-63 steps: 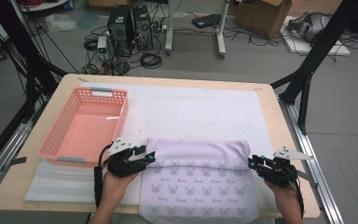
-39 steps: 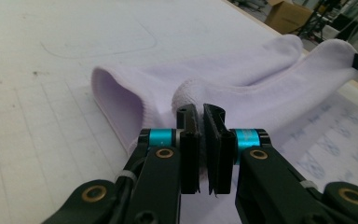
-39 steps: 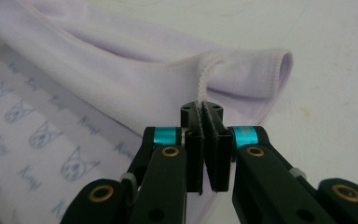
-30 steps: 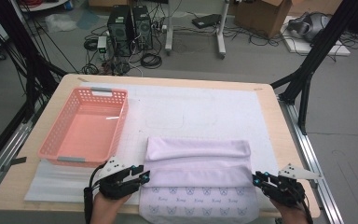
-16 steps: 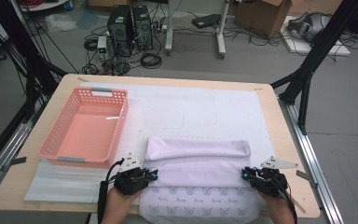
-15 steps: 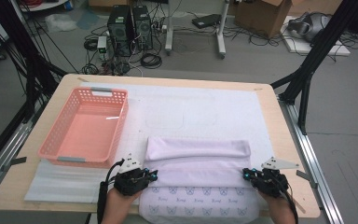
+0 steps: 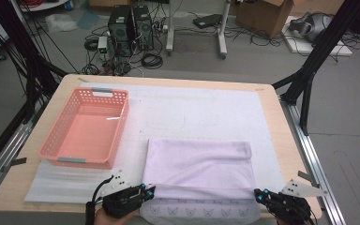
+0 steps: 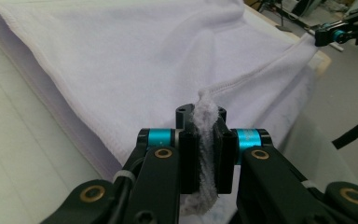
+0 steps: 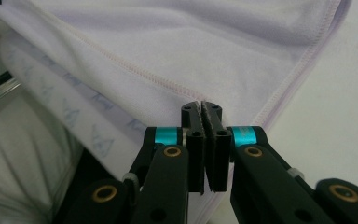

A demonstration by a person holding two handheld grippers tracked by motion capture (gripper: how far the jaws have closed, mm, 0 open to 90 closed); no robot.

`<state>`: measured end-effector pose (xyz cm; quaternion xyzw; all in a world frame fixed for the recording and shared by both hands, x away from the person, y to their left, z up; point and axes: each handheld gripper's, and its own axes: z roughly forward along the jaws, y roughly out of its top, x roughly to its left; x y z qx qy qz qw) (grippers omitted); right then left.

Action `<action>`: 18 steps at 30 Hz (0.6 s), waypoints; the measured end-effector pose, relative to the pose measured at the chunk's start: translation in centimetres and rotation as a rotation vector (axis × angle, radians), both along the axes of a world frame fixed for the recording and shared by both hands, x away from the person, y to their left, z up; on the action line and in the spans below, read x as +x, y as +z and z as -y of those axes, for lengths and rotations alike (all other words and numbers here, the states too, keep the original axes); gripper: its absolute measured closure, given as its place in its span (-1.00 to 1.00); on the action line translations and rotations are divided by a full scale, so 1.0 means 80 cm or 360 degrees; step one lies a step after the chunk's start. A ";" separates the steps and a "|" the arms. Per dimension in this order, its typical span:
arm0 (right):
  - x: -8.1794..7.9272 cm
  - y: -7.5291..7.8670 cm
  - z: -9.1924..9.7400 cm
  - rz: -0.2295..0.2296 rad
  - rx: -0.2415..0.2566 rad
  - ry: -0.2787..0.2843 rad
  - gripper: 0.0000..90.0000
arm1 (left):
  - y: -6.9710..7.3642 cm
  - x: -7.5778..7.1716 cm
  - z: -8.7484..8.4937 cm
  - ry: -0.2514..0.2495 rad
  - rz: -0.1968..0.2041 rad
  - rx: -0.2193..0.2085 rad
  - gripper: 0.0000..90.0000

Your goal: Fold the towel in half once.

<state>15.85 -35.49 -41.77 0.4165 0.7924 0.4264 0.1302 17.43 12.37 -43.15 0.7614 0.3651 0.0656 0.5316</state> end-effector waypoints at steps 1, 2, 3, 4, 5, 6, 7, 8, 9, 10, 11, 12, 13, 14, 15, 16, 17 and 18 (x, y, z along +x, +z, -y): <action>-0.005 0.000 0.000 -0.0005 -0.0001 0.0006 0.97 | 0.000 -0.002 -0.001 0.0000 0.0006 -0.0004 0.85; -0.008 -0.001 -0.001 -0.0009 -0.0006 0.0014 0.95 | -0.001 -0.003 -0.002 0.0002 0.0016 -0.0004 0.80; -0.010 -0.001 -0.002 -0.0006 -0.0016 0.0006 0.89 | -0.001 0.000 -0.002 0.0017 0.0024 -0.0003 0.64; -0.010 -0.001 -0.002 0.0003 -0.0023 -0.0008 0.75 | -0.002 0.005 -0.002 0.0034 0.0016 -0.0012 0.38; -0.006 -0.001 -0.002 0.0014 -0.0017 -0.0026 0.67 | -0.001 0.009 -0.002 0.0057 0.0019 -0.0025 0.17; -0.003 0.001 -0.001 0.0023 -0.0004 -0.0058 0.61 | 0.000 0.014 -0.003 0.0069 0.0040 -0.0042 0.07; 0.002 0.003 0.000 0.0032 0.0000 -0.0083 0.58 | 0.001 0.018 -0.003 0.0080 0.0059 -0.0057 0.05; 0.007 0.004 0.000 0.0049 0.0003 -0.0107 0.56 | 0.003 0.024 -0.002 0.0094 0.0079 -0.0059 0.03; 0.014 0.004 0.001 0.0067 -0.0001 -0.0133 0.55 | 0.004 0.031 -0.002 0.0111 0.0091 -0.0056 0.00; 0.022 0.004 0.000 0.0074 -0.0006 -0.0155 0.55 | 0.005 0.038 -0.001 0.0138 0.0094 -0.0054 0.00; 0.032 0.002 0.000 0.0069 -0.0019 -0.0169 0.56 | 0.005 0.048 -0.001 0.0149 0.0101 -0.0050 0.00; 0.043 -0.002 -0.002 0.0064 -0.0033 -0.0180 0.56 | 0.005 0.057 0.000 0.0164 0.0092 -0.0060 0.01; 0.056 -0.005 -0.003 0.0069 -0.0053 -0.0192 0.57 | 0.004 0.067 0.001 0.0175 0.0088 -0.0053 0.04; 0.069 -0.009 -0.005 0.0058 -0.0061 -0.0198 0.57 | 0.002 0.077 0.003 0.0181 0.0075 -0.0056 0.07; 0.082 -0.012 -0.007 0.0064 -0.0075 -0.0210 0.58 | 0.000 0.087 0.004 0.0188 0.0065 -0.0049 0.12; 0.095 -0.015 -0.009 0.0059 -0.0084 -0.0220 0.59 | -0.002 0.098 0.006 0.0201 0.0051 -0.0026 0.15; 0.108 -0.018 -0.011 0.0040 -0.0079 -0.0227 0.59 | -0.004 0.108 0.008 0.0212 0.0030 -0.0021 0.19; 0.119 -0.021 -0.014 0.0027 -0.0087 -0.0235 0.59 | -0.005 0.117 0.009 0.0226 0.0014 -0.0007 0.23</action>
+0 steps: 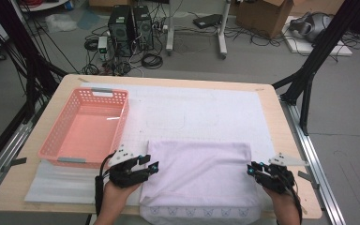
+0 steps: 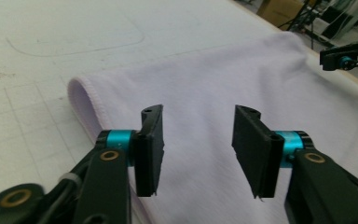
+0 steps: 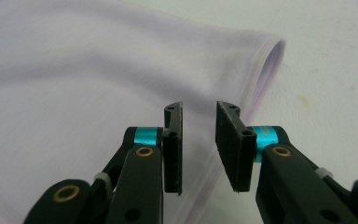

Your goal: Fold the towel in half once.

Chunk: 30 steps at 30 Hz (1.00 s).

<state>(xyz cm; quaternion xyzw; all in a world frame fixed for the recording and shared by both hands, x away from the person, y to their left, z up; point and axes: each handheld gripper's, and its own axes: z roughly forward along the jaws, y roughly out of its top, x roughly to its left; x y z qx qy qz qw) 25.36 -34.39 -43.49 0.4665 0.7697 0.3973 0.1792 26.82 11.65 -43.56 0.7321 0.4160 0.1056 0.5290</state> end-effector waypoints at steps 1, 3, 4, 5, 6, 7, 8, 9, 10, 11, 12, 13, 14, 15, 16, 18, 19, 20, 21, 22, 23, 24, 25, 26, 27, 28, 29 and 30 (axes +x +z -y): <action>0.009 -0.002 -0.003 -0.0020 -0.0028 -0.0001 0.59 | -0.002 0.009 0.001 0.0021 -0.0023 0.0009 0.23; 0.023 -0.006 -0.007 -0.0048 -0.0070 -0.0012 0.59 | -0.004 0.025 0.002 0.0059 -0.0041 0.0015 0.24; 0.026 -0.007 -0.008 -0.0059 -0.0090 -0.0023 0.60 | -0.006 0.031 0.003 0.0066 -0.0050 0.0027 0.25; 0.027 -0.007 -0.008 -0.0063 -0.0100 -0.0033 0.62 | -0.007 0.037 0.003 0.0080 -0.0052 0.0052 0.27; 0.028 -0.007 -0.006 -0.0056 -0.0090 -0.0038 0.62 | -0.009 0.041 0.003 0.0092 -0.0052 0.0078 0.27; 0.027 -0.006 -0.005 -0.0051 -0.0073 -0.0044 0.61 | -0.010 0.045 0.003 0.0102 -0.0040 0.0090 0.30; 0.025 -0.004 -0.004 -0.0038 -0.0059 -0.0044 0.61 | -0.012 0.047 0.003 0.0127 -0.0026 0.0117 0.34; 0.024 -0.002 -0.002 -0.0023 -0.0050 -0.0044 0.60 | -0.015 0.050 0.004 0.0144 -0.0032 0.0127 0.32; 0.024 0.000 -0.001 -0.0008 -0.0043 -0.0041 0.60 | -0.018 0.053 0.004 0.0145 -0.0039 0.0143 0.35; 0.024 0.003 -0.001 0.0010 -0.0031 -0.0035 0.60 | -0.020 0.057 0.005 0.0158 -0.0080 0.0157 0.38; 0.026 0.006 -0.001 0.0031 -0.0011 -0.0022 0.60 | -0.021 0.060 0.006 0.0183 -0.0122 0.0174 0.44; 0.029 0.010 -0.001 0.0047 0.0005 -0.0005 0.60 | -0.021 0.064 0.008 0.0185 -0.0149 0.0198 0.45; 0.034 0.013 -0.003 0.0056 0.0016 0.0013 0.60 | -0.020 0.066 0.010 0.0202 -0.0130 0.0243 0.49; 0.039 0.015 -0.006 0.0058 0.0010 0.0021 0.60 | -0.019 0.068 0.014 0.0219 -0.0122 0.0278 0.57; 0.046 0.016 -0.010 0.0053 -0.0005 0.0030 0.60 | -0.018 0.071 0.016 0.0220 -0.0127 0.0293 0.57; 0.061 0.014 -0.016 0.0031 -0.0058 0.0028 0.61 | -0.019 0.075 0.021 0.0239 -0.0098 0.0331 0.59; 0.069 0.010 -0.017 0.0015 -0.0090 0.0012 0.61 | -0.020 0.078 0.022 0.0264 -0.0098 0.0330 0.60; 0.075 0.006 -0.016 -0.0017 -0.0111 -0.0002 0.62 | -0.020 0.079 0.021 0.0285 -0.0104 0.0314 0.62; 0.082 0.001 -0.014 -0.0036 -0.0152 -0.0021 0.63 | -0.021 0.081 0.020 0.0300 -0.0114 0.0293 0.63; 0.087 -0.004 -0.012 -0.0068 -0.0191 -0.0044 0.65 | -0.021 0.082 0.018 0.0310 -0.0122 0.0282 0.63; 0.090 -0.009 -0.006 -0.0074 -0.0171 -0.0045 0.71 | -0.021 0.082 0.018 0.0316 -0.0124 0.0267 0.63; 0.091 -0.010 -0.001 -0.0062 -0.0141 -0.0060 0.78 | -0.020 0.082 0.017 0.0311 -0.0120 0.0265 0.60; 0.092 -0.010 0.003 -0.0053 -0.0147 -0.0077 0.80 | -0.020 0.081 0.017 0.0317 -0.0107 0.0272 0.54; 0.092 -0.009 0.004 -0.0033 -0.0199 -0.0123 0.68 | -0.019 0.081 0.018 0.0324 -0.0092 0.0267 0.42; 0.094 -0.010 0.008 -0.0041 -0.0189 -0.0150 0.63 | -0.019 0.081 0.017 0.0326 -0.0087 0.0259 0.33; 0.095 -0.010 0.012 -0.0065 -0.0129 -0.0158 0.61 | -0.019 0.081 0.015 0.0339 -0.0087 0.0236 0.20; 0.094 -0.009 0.013 -0.0060 -0.0122 -0.0156 0.60 | -0.019 0.081 0.014 0.0340 -0.0094 0.0222 0.04; 0.092 -0.008 0.013 -0.0049 -0.0114 -0.0140 0.58 | -0.020 0.082 0.013 0.0339 -0.0106 0.0206 -0.02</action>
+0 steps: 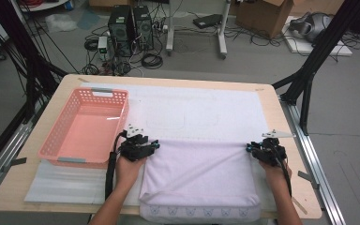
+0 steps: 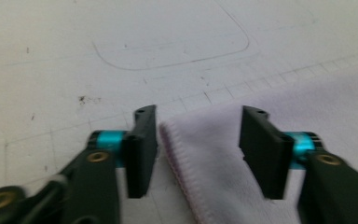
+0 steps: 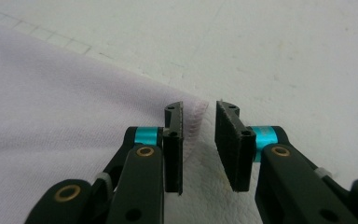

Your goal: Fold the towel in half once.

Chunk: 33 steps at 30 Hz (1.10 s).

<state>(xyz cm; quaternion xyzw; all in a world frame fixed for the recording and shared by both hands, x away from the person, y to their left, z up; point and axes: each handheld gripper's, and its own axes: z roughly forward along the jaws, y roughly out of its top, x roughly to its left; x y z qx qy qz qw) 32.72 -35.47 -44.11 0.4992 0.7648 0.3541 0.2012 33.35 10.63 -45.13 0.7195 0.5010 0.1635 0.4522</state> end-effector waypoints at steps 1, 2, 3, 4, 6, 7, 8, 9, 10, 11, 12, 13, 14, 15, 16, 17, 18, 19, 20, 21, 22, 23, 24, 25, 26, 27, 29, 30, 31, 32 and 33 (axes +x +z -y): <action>-0.002 0.002 0.000 0.0017 0.0025 0.0015 0.52 | 0.000 0.000 0.000 -0.0001 -0.0009 -0.0002 -0.03; -0.004 0.004 -0.001 0.0031 0.0049 0.0025 0.43 | -0.001 0.000 0.000 -0.0019 -0.0013 0.0000 -0.05; -0.006 0.005 -0.002 0.0026 0.0077 0.0038 0.33 | -0.001 0.000 0.001 -0.0043 -0.0018 0.0013 -0.05; -0.007 0.005 -0.003 0.0000 0.0094 0.0053 0.26 | -0.002 0.001 0.003 -0.0054 -0.0025 0.0014 -0.05; -0.008 0.001 -0.008 -0.0028 0.0035 0.0064 0.17 | -0.003 0.002 0.002 -0.0069 -0.0050 0.0014 -0.03; -0.007 -0.003 -0.009 -0.0043 0.0009 0.0072 0.14 | -0.003 0.002 0.002 -0.0066 -0.0052 0.0006 0.02; -0.008 -0.006 -0.011 -0.0057 0.0017 0.0060 0.13 | -0.003 0.002 0.003 -0.0063 -0.0052 0.0016 0.06; -0.009 -0.007 -0.010 -0.0043 0.0025 0.0055 0.14 | -0.003 0.001 0.004 -0.0080 -0.0053 0.0028 0.14; -0.010 -0.007 -0.010 -0.0038 0.0031 0.0048 0.17 | -0.003 0.000 0.007 -0.0100 -0.0048 0.0056 0.35; -0.011 -0.007 -0.010 -0.0036 0.0025 0.0048 0.25 | -0.003 -0.001 0.011 -0.0091 -0.0033 0.0100 0.49; -0.012 -0.007 -0.010 -0.0033 0.0034 0.0062 0.36 | -0.002 -0.002 0.013 -0.0093 -0.0023 0.0134 0.54; -0.012 -0.008 -0.009 -0.0040 0.0053 0.0062 0.43 | -0.002 -0.002 0.012 -0.0093 -0.0024 0.0133 0.58; -0.012 -0.008 -0.008 -0.0048 0.0071 0.0072 0.52 | -0.003 -0.001 0.012 -0.0090 -0.0028 0.0118 0.63; -0.012 -0.008 -0.008 -0.0054 0.0086 0.0075 0.70 | -0.003 -0.001 0.011 -0.0096 -0.0038 0.0099 0.70; -0.012 -0.009 -0.007 -0.0073 0.0141 0.0113 0.81 | -0.003 -0.001 0.011 -0.0108 -0.0044 0.0092 0.77; -0.013 -0.009 -0.008 -0.0065 0.0138 0.0105 0.83 | -0.003 -0.002 0.011 -0.0111 -0.0036 0.0098 0.80; -0.014 -0.008 -0.008 -0.0065 0.0130 0.0114 0.85 | -0.002 -0.002 0.012 -0.0118 -0.0031 0.0105 0.82; -0.014 -0.008 -0.009 -0.0062 0.0125 0.0120 0.87 | -0.002 -0.002 0.011 -0.0115 -0.0036 0.0095 0.84; -0.014 -0.007 -0.008 -0.0054 0.0116 0.0134 0.88 | -0.002 -0.001 0.009 -0.0096 -0.0061 0.0049 0.84; -0.013 -0.007 -0.008 -0.0039 0.0118 0.0141 0.89 | -0.001 0.000 0.006 -0.0075 -0.0059 0.0015 0.85; -0.014 -0.004 -0.007 -0.0005 0.0128 0.0141 0.89 | 0.000 0.001 0.006 -0.0067 -0.0041 -0.0001 0.85; -0.013 -0.002 -0.005 0.0023 0.0142 0.0136 0.90 | 0.000 0.002 0.005 -0.0052 -0.0020 -0.0025 0.86; -0.013 0.002 -0.003 0.0052 0.0166 0.0131 0.90 | 0.001 0.003 0.004 -0.0043 -0.0011 -0.0042 0.86; -0.012 0.006 -0.001 0.0084 0.0177 0.0130 0.90 | 0.001 0.004 0.004 -0.0025 0.0001 -0.0063 0.86; -0.010 0.010 0.000 0.0105 0.0173 0.0131 0.90 | 0.002 0.006 0.004 -0.0015 -0.0002 -0.0073 0.86; -0.008 0.013 0.000 0.0124 0.0153 0.0129 0.90 | 0.005 0.009 0.004 -0.0022 -0.0007 -0.0066 0.86; -0.002 0.019 0.000 0.0137 0.0132 0.0131 0.90 | 0.016 0.015 0.006 -0.0019 0.0018 -0.0109 0.86; 0.000 0.021 0.000 0.0141 0.0116 0.0126 0.90 | 0.020 0.019 0.007 -0.0014 0.0036 -0.0112 0.86; 0.002 0.022 0.000 0.0149 0.0118 0.0115 0.90 | 0.024 0.023 0.008 -0.0012 0.0045 -0.0112 0.86; 0.005 0.022 0.002 0.0168 0.0121 0.0106 0.90 | 0.028 0.028 0.009 -0.0014 0.0048 -0.0106 0.86; 0.007 0.023 0.003 0.0171 0.0125 0.0091 0.90 | 0.030 0.033 0.010 -0.0013 0.0050 -0.0106 0.86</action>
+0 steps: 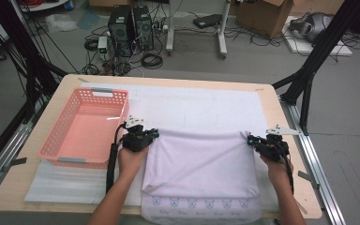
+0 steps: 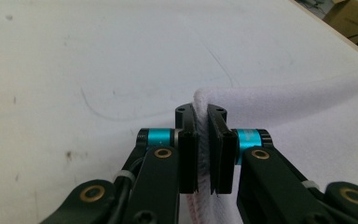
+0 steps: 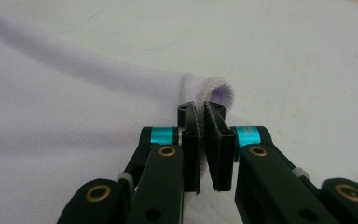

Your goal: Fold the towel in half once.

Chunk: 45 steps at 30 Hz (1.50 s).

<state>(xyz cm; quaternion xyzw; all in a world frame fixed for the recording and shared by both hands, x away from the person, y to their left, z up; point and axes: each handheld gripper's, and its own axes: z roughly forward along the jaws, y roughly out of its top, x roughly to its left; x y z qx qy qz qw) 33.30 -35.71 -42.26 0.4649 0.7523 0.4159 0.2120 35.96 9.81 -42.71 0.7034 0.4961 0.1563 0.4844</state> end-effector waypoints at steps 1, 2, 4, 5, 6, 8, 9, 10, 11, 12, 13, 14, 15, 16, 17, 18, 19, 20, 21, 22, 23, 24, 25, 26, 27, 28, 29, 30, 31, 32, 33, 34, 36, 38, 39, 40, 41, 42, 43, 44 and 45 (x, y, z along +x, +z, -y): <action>0.003 0.001 0.001 0.0000 0.0012 -0.0018 0.90 | 0.002 0.004 0.001 0.0002 0.0006 -0.0008 0.86; 0.006 0.001 0.002 0.0016 0.0010 -0.0025 0.90 | 0.005 0.009 0.002 0.0003 0.0012 -0.0003 0.86; 0.014 0.004 0.003 0.0032 -0.0001 -0.0040 0.90 | 0.009 0.018 0.005 0.0010 0.0031 -0.0006 0.86; 0.019 0.005 0.003 0.0046 -0.0007 -0.0044 0.90 | 0.010 0.023 0.005 0.0012 0.0026 -0.0006 0.86; 0.023 0.006 0.003 0.0043 -0.0017 -0.0053 0.90 | 0.011 0.029 0.005 0.0004 0.0025 0.0011 0.86; 0.035 0.009 0.003 0.0057 -0.0029 -0.0069 0.90 | 0.010 0.039 0.006 -0.0004 0.0034 0.0027 0.86; 0.041 0.010 0.004 0.0057 -0.0031 -0.0074 0.90 | 0.010 0.044 0.006 0.0002 0.0029 0.0015 0.86; 0.048 0.012 0.003 0.0053 -0.0032 -0.0081 0.90 | 0.010 0.048 0.006 0.0005 0.0026 0.0014 0.86; 0.054 0.013 0.002 0.0060 -0.0040 -0.0093 0.90 | 0.010 0.053 0.005 0.0009 0.0029 0.0014 0.86; 0.060 0.013 0.001 0.0061 -0.0054 -0.0094 0.90 | 0.010 0.058 0.005 0.0017 0.0023 0.0005 0.86; 0.066 0.014 0.000 0.0066 -0.0059 -0.0101 0.90 | 0.010 0.063 0.005 0.0027 0.0021 -0.0002 0.86; 0.072 0.014 -0.001 0.0060 -0.0066 -0.0109 0.90 | 0.009 0.065 0.004 0.0047 0.0040 -0.0027 0.86; 0.077 0.014 -0.002 0.0067 -0.0065 -0.0119 0.90 | 0.007 0.068 0.003 0.0064 0.0048 -0.0048 0.86; 0.083 0.015 -0.002 0.0066 -0.0058 -0.0127 0.90 | 0.006 0.073 0.001 0.0072 0.0023 -0.0060 0.86; 0.089 0.015 -0.003 0.0072 -0.0054 -0.0132 0.90 | 0.005 0.078 0.001 0.0069 0.0001 -0.0048 0.86; 0.094 0.016 -0.004 0.0068 -0.0057 -0.0135 0.90 | 0.005 0.081 0.000 0.0070 0.0004 -0.0039 0.86; 0.099 0.018 -0.006 0.0074 -0.0068 -0.0139 0.90 | 0.006 0.085 0.000 0.0075 0.0006 -0.0034 0.86; 0.103 0.019 -0.009 0.0090 -0.0089 -0.0142 0.90 | 0.008 0.088 0.000 0.0076 0.0011 -0.0033 0.86; 0.108 0.019 -0.010 0.0092 -0.0106 -0.0150 0.90 | 0.009 0.091 0.000 0.0083 0.0020 -0.0037 0.86; 0.112 0.020 -0.012 0.0086 -0.0101 -0.0161 0.90 | 0.010 0.094 -0.001 0.0089 0.0040 -0.0037 0.86; 0.116 0.020 -0.013 0.0095 -0.0104 -0.0168 0.90 | 0.010 0.097 -0.002 0.0089 0.0028 -0.0032 0.85; 0.118 0.020 -0.014 0.0105 -0.0100 -0.0175 0.90 | 0.010 0.100 -0.002 0.0086 0.0020 -0.0020 0.85; 0.121 0.019 -0.015 0.0100 -0.0091 -0.0186 0.90 | 0.008 0.100 -0.001 0.0085 0.0026 -0.0012 0.84; 0.123 0.018 -0.017 0.0102 -0.0097 -0.0190 0.89 | 0.006 0.101 0.000 0.0081 0.0019 -0.0005 0.81; 0.124 0.016 -0.019 0.0087 -0.0093 -0.0200 0.87 | 0.003 0.101 0.001 0.0071 -0.0004 0.0002 0.72; 0.124 0.014 -0.020 0.0068 -0.0093 -0.0201 0.81 | 0.001 0.101 0.001 0.0068 -0.0034 0.0009 0.54; 0.125 0.012 -0.020 0.0056 -0.0089 -0.0195 0.75 | -0.001 0.100 0.000 0.0052 -0.0055 0.0010 0.41; 0.124 0.012 -0.020 0.0035 -0.0071 -0.0189 0.67 | -0.003 0.097 0.000 0.0056 -0.0049 0.0012 0.33; 0.123 0.012 -0.020 0.0032 -0.0077 -0.0194 0.62 | -0.004 0.094 -0.001 0.0055 -0.0042 0.0014 0.27; 0.122 0.013 -0.019 0.0037 -0.0067 -0.0194 0.60 | -0.005 0.092 -0.001 0.0037 -0.0049 0.0020 0.24; 0.120 0.015 -0.018 0.0036 -0.0055 -0.0189 0.58 | -0.005 0.090 -0.001 0.0012 -0.0068 0.0045 0.21; 0.119 0.017 -0.016 0.0036 -0.0047 -0.0181 0.55 | -0.006 0.088 0.000 -0.0012 -0.0080 0.0057 0.18; 0.114 0.022 -0.014 0.0023 -0.0045 -0.0174 0.53 | -0.005 0.081 -0.002 -0.0007 -0.0049 0.0047 0.18; 0.109 0.025 -0.011 0.0012 -0.0042 -0.0164 0.50 | -0.006 0.074 -0.003 0.0014 -0.0039 0.0029 0.19; 0.106 0.026 -0.009 0.0005 -0.0045 -0.0159 0.50 | -0.008 0.071 -0.004 0.0020 -0.0049 0.0028 0.18; 0.103 0.026 -0.007 -0.0008 -0.0031 -0.0149 0.49 | -0.010 0.068 -0.004 0.0026 -0.0056 0.0022 0.17; 0.100 0.026 -0.007 -0.0024 -0.0030 -0.0142 0.48 | -0.012 0.064 -0.004 0.0026 -0.0054 0.0012 0.17; 0.096 0.025 -0.006 -0.0040 -0.0026 -0.0133 0.47 | -0.014 0.060 -0.004 0.0022 -0.0056 0.0001 0.16; 0.093 0.023 -0.006 -0.0055 -0.0030 -0.0118 0.46 | -0.015 0.056 -0.004 0.0017 -0.0060 0.0001 0.14; 0.089 0.021 -0.005 -0.0077 -0.0033 -0.0100 0.44 | -0.016 0.053 -0.004 -0.0006 -0.0086 0.0021 0.12; 0.086 0.018 -0.006 -0.0109 -0.0034 -0.0081 0.40 | -0.016 0.052 -0.002 -0.0025 -0.0111 0.0030 0.09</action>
